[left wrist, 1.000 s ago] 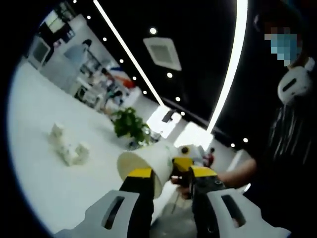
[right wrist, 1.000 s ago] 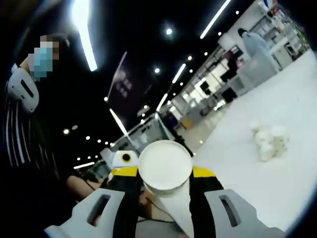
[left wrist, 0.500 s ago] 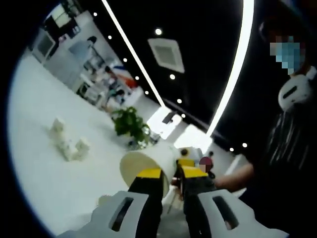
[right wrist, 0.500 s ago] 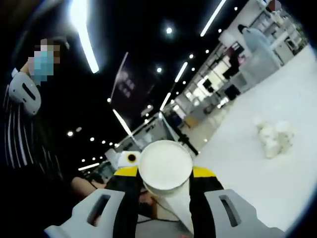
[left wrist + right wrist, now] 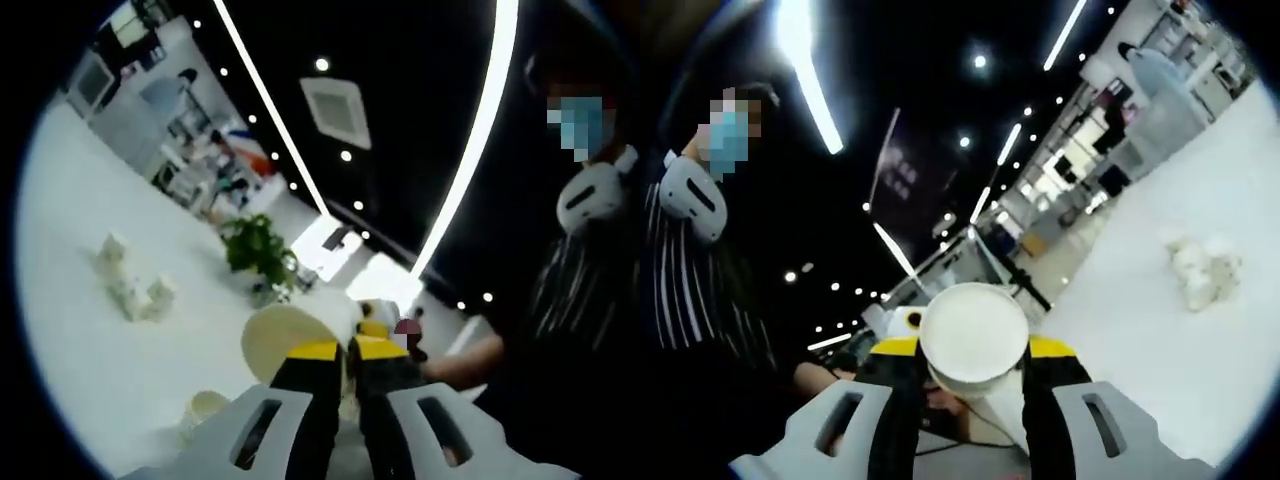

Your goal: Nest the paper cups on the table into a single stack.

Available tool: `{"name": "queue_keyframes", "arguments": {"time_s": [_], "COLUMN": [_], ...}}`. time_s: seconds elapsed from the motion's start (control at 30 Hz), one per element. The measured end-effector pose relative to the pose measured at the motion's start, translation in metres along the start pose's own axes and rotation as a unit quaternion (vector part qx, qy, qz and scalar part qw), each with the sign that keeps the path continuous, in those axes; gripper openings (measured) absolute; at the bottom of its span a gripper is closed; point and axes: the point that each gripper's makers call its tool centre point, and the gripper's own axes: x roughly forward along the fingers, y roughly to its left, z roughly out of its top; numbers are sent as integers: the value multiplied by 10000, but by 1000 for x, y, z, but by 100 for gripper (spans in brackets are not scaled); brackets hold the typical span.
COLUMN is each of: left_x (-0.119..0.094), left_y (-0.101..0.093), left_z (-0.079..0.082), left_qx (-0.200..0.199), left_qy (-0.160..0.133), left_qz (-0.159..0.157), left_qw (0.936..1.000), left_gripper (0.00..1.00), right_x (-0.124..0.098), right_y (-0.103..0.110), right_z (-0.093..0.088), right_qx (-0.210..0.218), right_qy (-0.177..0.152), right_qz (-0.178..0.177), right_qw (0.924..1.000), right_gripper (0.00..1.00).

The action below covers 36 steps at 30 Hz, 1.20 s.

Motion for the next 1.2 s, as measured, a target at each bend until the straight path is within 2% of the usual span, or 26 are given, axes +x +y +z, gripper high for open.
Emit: {"name": "queue_keyframes", "arguments": {"time_s": [0.13,0.47,0.63,0.87,1.03,1.2], "left_x": [2,9,9,9,9,10], "left_y": [-4,-12,-13,-10,-9,-10], "left_z": [0,3,12,12,13,13], "left_qx": [-28,182,367,471,460,548], "left_qy": [99,322,300,555,634,757], "left_qz": [-58,-96,-33,45,60,58], "left_qw": [9999,9993,9989,9973,9969,9956], "left_gripper": [0,0,0,0,0,0], "right_x": [-1,-5,-10,-16,-25,-33], "right_y": [0,1,2,4,-3,-11], "right_z": [0,6,10,18,22,25], "right_qx": [-90,-319,-412,-656,-829,-970], "right_qy": [18,-35,-126,-245,-308,-367], "right_qz": [16,34,14,-27,-201,-428], "right_qw": [10000,9995,9991,9975,9959,9937], "right_gripper": [36,37,39,41,43,49]}}
